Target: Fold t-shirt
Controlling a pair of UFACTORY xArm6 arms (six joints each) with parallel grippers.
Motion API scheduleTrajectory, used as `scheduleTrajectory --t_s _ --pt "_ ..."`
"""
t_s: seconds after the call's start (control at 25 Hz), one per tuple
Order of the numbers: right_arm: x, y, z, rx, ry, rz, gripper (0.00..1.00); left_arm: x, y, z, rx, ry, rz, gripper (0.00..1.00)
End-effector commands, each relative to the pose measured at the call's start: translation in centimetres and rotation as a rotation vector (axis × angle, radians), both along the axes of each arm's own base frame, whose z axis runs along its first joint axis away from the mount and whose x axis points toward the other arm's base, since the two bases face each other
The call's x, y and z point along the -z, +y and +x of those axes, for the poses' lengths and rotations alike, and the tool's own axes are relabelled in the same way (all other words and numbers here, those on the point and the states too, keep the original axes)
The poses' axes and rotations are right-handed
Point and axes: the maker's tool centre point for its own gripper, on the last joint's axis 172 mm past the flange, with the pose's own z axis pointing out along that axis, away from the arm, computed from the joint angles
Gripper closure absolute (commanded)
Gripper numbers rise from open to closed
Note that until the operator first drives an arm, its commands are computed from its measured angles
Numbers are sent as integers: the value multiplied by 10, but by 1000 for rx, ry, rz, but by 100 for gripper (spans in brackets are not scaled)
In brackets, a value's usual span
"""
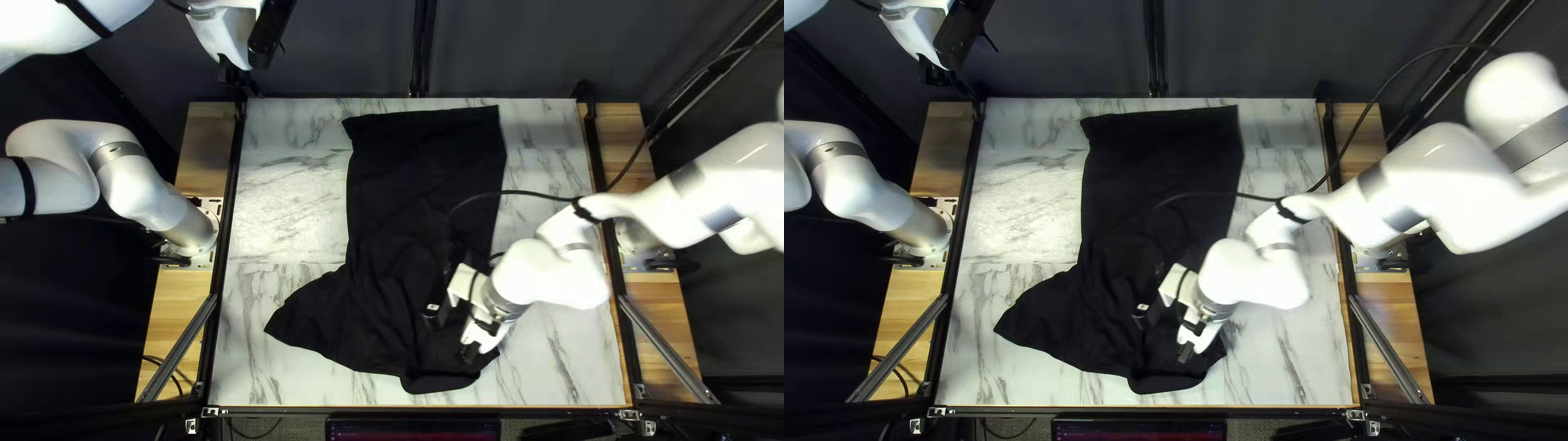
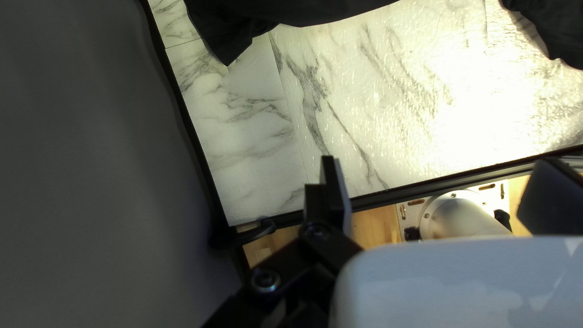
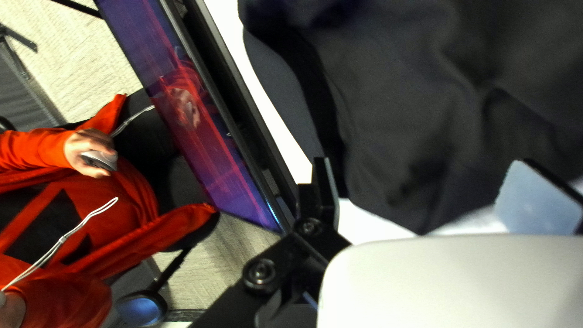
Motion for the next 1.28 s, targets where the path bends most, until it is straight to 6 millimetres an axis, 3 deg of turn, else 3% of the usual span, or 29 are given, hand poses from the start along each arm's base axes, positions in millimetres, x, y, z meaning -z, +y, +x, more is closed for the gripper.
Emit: scheduleTrajectory --t_s 0.04,0.2,0.4,0.64,0.76,0.96,1.28 --pt "-2 -37 -23 -57 -15 -23 0 0 0 0 0 0 0 0" --pt "-8 -56 -29 -61 -24 -23 0 0 0 0 0 0 0 0" --pt "16 -80 -22 31 -24 -8 0 0 0 0 0 0 0 0" --pt "40 -85 -11 73 -24 11 0 0 0 0 0 0 0 0" --pt "46 -89 -10 73 -23 14 0 0 0 0 0 0 0 0" --pt "55 -99 -15 76 -12 20 12 0 0 0 0 0 0 0" --pt "64 -106 -18 71 3 28 10 0 0 0 0 0 0 0"
